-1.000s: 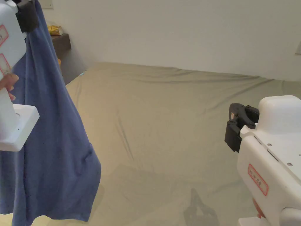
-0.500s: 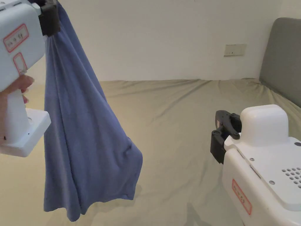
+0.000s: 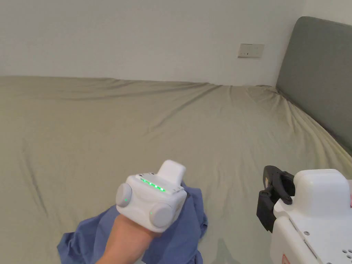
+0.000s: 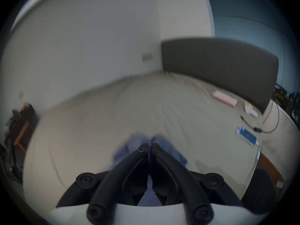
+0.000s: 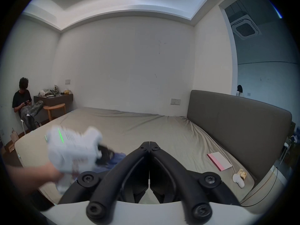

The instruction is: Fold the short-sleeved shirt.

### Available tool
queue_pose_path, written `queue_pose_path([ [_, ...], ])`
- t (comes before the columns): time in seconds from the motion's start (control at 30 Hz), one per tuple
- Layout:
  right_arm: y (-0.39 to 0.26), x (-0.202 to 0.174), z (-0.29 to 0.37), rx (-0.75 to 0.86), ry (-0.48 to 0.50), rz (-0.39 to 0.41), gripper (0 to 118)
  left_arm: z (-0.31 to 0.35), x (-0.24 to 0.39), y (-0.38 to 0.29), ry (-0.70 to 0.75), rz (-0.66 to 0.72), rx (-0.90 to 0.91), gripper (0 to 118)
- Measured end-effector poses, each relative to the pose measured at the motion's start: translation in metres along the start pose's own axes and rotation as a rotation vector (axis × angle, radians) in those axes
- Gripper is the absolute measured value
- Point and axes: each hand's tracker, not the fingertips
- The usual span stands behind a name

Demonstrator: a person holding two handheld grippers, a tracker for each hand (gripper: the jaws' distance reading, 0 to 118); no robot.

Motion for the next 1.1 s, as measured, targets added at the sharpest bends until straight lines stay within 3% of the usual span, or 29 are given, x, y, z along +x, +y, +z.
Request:
queue_pose_path([
  [0.17,-0.008,0.001,-0.024,-0.051,0.005,-0.020,1,-0.040,0.027,-0.080,-0.052,-0.017,-0.227,2],
  [0.23,-0.009,-0.003,-0.030,-0.062,0.019,-0.024,1,-0.041,0.026,-0.102,-0.111,0.073,-0.291,6],
  [0.3,-0.008,-0.008,-0.031,-0.065,0.030,-0.019,1,-0.032,0.012,-0.111,-0.156,0.158,-0.261,33],
  [0.43,-0.004,-0.021,-0.027,-0.058,0.059,0.008,1,0.014,-0.023,-0.103,-0.077,0.228,-0.188,115],
  [0.47,-0.002,-0.025,-0.025,-0.053,0.065,0.014,1,0.036,-0.034,-0.098,-0.076,0.262,-0.107,116],
  [0.67,0.022,-0.050,-0.011,0.020,0.121,0.047,1,0.182,-0.085,-0.059,0.181,0.343,0.314,113],
  [0.77,0.037,-0.066,-0.005,0.075,0.151,0.089,1,0.254,-0.084,-0.038,0.390,0.205,0.503,102],
  [0.8,0.042,-0.072,-0.003,0.088,0.152,0.099,1,0.272,-0.081,-0.034,0.457,0.175,0.538,95],
  [0.83,0.047,-0.077,-0.001,0.108,0.157,0.109,1,0.291,-0.078,-0.029,0.526,0.158,0.579,80],
  [0.9,0.058,-0.088,0.004,0.135,0.171,0.112,1,0.318,-0.072,-0.024,0.571,0.159,0.665,42],
  [0.93,0.063,-0.092,0.007,0.140,0.177,0.107,1,0.330,-0.069,-0.022,0.583,0.158,0.702,16],
  [0.97,0.066,-0.096,0.009,0.149,0.186,0.102,1,0.337,-0.067,-0.021,0.612,0.152,0.717,4],
  [1.1,0.076,-0.111,0.024,0.191,0.193,0.143,1,0.355,-0.057,-0.018,0.637,0.135,0.742,0],
])
